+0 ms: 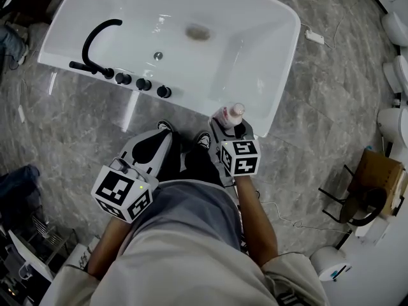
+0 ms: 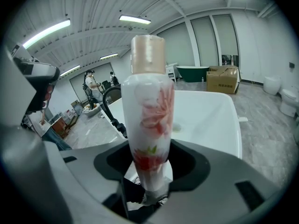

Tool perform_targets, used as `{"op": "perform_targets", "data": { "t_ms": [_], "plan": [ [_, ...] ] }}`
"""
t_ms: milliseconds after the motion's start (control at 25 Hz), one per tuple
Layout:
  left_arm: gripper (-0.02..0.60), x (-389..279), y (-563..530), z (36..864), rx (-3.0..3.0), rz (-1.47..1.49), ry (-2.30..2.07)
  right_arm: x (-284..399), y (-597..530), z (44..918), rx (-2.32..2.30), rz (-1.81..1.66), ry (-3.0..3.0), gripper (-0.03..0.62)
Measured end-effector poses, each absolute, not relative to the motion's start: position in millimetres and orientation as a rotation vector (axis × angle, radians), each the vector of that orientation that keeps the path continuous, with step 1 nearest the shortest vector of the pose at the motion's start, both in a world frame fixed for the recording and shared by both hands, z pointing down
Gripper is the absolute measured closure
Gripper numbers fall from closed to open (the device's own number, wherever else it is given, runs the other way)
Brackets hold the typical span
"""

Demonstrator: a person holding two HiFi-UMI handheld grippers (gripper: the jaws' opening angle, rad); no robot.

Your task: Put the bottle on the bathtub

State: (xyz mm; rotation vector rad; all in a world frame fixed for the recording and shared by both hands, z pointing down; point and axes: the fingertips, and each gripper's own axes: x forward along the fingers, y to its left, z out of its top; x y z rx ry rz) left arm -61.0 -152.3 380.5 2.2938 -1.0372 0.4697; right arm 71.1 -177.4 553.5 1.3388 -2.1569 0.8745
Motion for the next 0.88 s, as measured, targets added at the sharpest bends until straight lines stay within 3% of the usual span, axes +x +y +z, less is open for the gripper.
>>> {"op": "perform_targets", "data": {
  "t_ms": [880],
  "plan": [
    [0.574, -73, -159, 398, 2.245, 0.520, -0.949, 72, -210, 652, 1.301, 0.751, -2.060, 0.372]
  ]
}}
